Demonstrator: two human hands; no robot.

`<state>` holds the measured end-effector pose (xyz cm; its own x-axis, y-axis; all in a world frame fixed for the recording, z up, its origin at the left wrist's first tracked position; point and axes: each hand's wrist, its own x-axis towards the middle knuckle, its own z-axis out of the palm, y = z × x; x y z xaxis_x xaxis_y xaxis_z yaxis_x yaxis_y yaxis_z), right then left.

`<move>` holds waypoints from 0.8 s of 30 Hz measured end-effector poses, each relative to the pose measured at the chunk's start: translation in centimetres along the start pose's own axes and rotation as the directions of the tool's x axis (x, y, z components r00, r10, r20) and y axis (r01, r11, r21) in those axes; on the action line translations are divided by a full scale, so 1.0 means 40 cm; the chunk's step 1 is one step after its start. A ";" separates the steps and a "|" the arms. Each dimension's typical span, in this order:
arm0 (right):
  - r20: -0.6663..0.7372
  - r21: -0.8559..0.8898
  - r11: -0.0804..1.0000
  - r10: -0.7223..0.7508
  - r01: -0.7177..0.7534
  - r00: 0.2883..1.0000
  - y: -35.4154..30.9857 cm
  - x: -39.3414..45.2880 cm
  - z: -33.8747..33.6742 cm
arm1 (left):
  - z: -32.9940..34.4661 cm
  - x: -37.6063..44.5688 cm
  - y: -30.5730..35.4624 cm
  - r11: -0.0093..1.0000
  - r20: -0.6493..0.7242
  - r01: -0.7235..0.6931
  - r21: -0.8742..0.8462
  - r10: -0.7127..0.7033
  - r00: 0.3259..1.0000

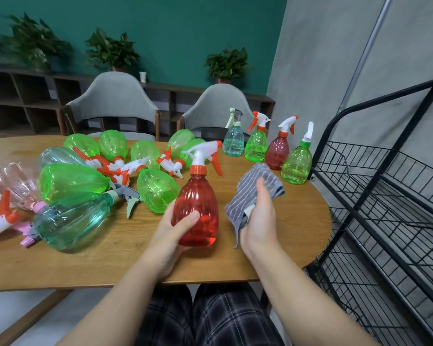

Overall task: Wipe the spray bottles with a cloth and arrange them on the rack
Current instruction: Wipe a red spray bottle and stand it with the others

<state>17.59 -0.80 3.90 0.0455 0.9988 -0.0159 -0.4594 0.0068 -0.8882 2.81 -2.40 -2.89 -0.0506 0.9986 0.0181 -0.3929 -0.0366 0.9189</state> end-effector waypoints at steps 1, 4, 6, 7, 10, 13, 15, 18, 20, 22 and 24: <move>0.021 -0.108 0.992 -0.060 0.062 0.998 0.002 0.013 0.006 | -0.002 0.001 -0.007 1.000 -0.002 0.009 0.002 -0.009 1.000; 0.114 -0.371 0.892 -0.232 0.258 0.966 0.003 0.047 0.038 | -0.005 0.003 -0.014 1.000 -0.007 -0.003 0.006 0.003 1.000; 0.201 -0.448 0.796 -0.354 0.407 0.913 0.002 0.070 0.065 | -0.006 0.004 -0.017 0.999 -0.001 -0.012 0.030 0.012 1.000; 0.252 -0.457 0.743 -0.418 0.488 0.873 0.000 0.081 0.081 | -0.005 0.004 -0.018 0.998 0.007 -0.022 0.050 0.021 1.000; 0.541 -0.626 0.370 -0.428 0.687 0.724 -0.014 0.118 0.115 | -0.006 0.007 -0.025 0.989 0.020 -0.056 0.137 0.054 0.998; 0.739 -0.666 -0.124 -0.242 0.736 0.628 -0.019 0.151 0.126 | -0.009 0.010 -0.033 0.985 0.004 -0.074 0.154 0.075 0.997; 0.787 -0.617 -0.260 -0.209 0.743 0.580 -0.029 0.161 0.135 | -0.012 0.010 -0.034 0.980 0.005 -0.077 0.183 0.078 0.997; 0.813 -0.583 -0.293 -0.203 0.758 0.546 -0.054 0.184 0.146 | -0.016 0.009 -0.035 0.975 0.018 -0.085 0.204 0.083 0.996; 0.802 -0.597 -0.267 -0.201 0.756 0.563 -0.068 0.195 0.149 | -0.014 0.007 -0.036 0.974 0.023 -0.094 0.206 0.091 0.996; 0.770 -0.638 -0.260 -0.180 0.725 0.613 -0.073 0.203 0.151 | -0.010 0.005 -0.034 0.975 0.040 -0.098 0.202 0.092 0.995; 0.739 -0.671 -0.279 -0.190 0.686 0.646 -0.072 0.212 0.155 | -0.012 0.006 -0.035 0.975 0.057 -0.097 0.202 0.087 0.995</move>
<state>13.80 7.94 9.16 -0.5392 0.6793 0.4979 0.7551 0.6517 -0.0714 2.92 -2.14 -4.34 -0.0325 0.9922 0.1207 -0.1925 -0.1247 0.9733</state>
